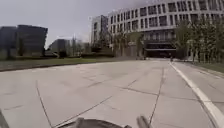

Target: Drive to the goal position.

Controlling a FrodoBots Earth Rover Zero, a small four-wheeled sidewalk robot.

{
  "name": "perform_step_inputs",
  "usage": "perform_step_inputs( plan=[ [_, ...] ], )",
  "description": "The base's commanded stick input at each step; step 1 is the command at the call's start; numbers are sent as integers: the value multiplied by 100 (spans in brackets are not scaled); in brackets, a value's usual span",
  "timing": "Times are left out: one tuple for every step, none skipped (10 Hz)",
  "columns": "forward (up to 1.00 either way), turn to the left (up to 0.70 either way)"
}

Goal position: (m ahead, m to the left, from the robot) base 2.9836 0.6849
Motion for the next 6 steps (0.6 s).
perform_step_inputs(
  plan=[
    [70, 35],
    [70, 35],
    [70, 35],
    [70, 35],
    [70, 35],
    [70, 35]
  ],
)
